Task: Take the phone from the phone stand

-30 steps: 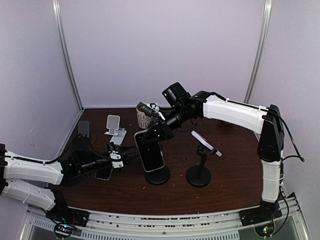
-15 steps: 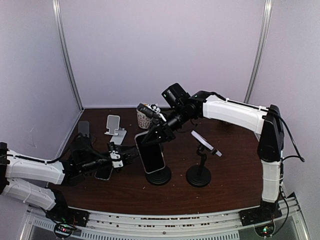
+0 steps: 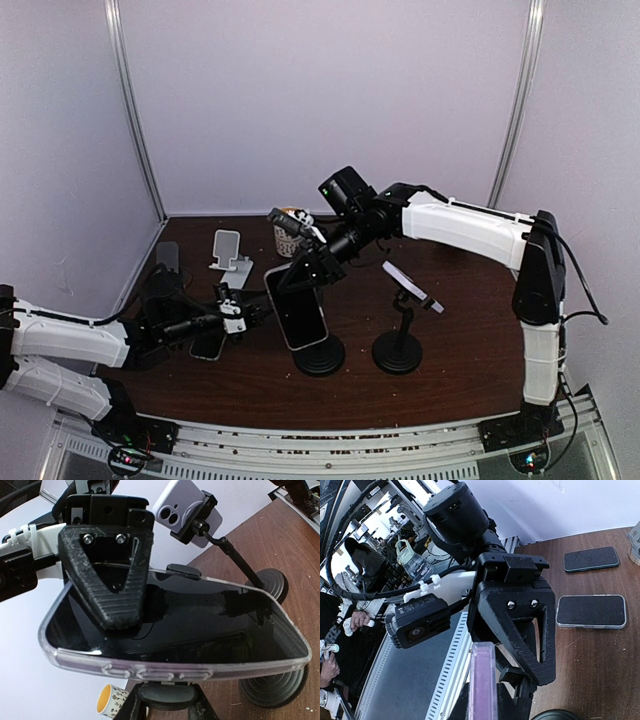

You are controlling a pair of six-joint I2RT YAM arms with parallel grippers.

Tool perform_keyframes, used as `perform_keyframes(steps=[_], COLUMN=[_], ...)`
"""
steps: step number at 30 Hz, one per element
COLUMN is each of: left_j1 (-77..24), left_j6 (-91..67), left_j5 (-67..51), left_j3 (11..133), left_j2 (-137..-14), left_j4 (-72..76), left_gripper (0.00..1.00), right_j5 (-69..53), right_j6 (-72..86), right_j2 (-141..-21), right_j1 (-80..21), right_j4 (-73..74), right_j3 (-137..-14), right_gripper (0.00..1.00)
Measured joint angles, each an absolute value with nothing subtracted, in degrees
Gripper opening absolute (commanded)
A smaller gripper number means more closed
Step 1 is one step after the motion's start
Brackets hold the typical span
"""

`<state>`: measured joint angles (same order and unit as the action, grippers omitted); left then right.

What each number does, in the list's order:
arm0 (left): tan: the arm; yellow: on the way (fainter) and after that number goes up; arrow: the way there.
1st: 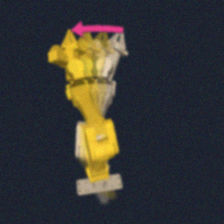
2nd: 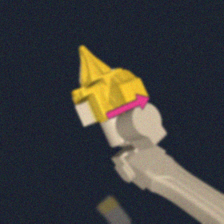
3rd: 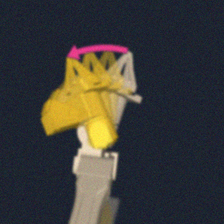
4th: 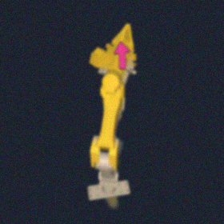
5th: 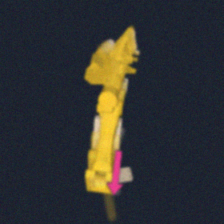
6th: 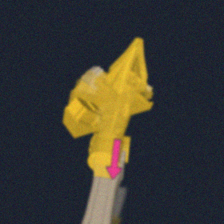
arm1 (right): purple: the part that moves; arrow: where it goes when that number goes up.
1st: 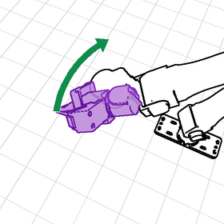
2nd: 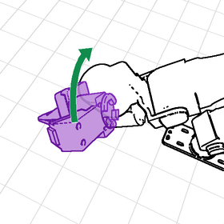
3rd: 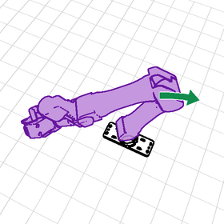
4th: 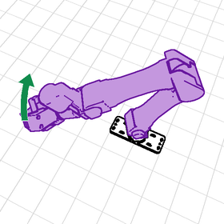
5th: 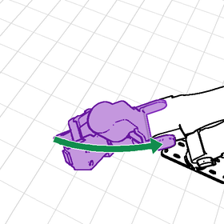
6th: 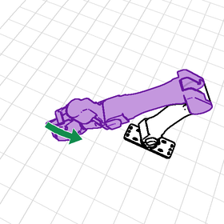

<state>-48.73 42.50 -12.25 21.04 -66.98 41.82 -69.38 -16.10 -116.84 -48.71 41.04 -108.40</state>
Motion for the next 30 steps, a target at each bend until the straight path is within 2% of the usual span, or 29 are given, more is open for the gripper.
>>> perform_keyframes(steps=[12, 23, 30], left_j1=[-48.97, -49.63, -50.0], left_j6=[42.46, 42.5, 42.5], left_j5=[-7.03, -3.55, -2.48], left_j3=[22.74, 23.05, 23.05], left_j2=[-67.33, -67.35, -67.22], left_j4=[39.29, 38.89, 38.7], left_gripper=[0.0, 0.0, 0.0], right_j5=[-70.24, -73.23, -70.65], right_j6=[-4.47, 9.72, 12.75], right_j2=[-117.12, -116.66, -111.63], right_j1=[-49.17, -49.89, -47.77], right_j4=[33.41, 16.45, 13.02], right_j3=[-108.4, -103.96, -100.18], right_gripper=[0.0, 0.0, 0.0])
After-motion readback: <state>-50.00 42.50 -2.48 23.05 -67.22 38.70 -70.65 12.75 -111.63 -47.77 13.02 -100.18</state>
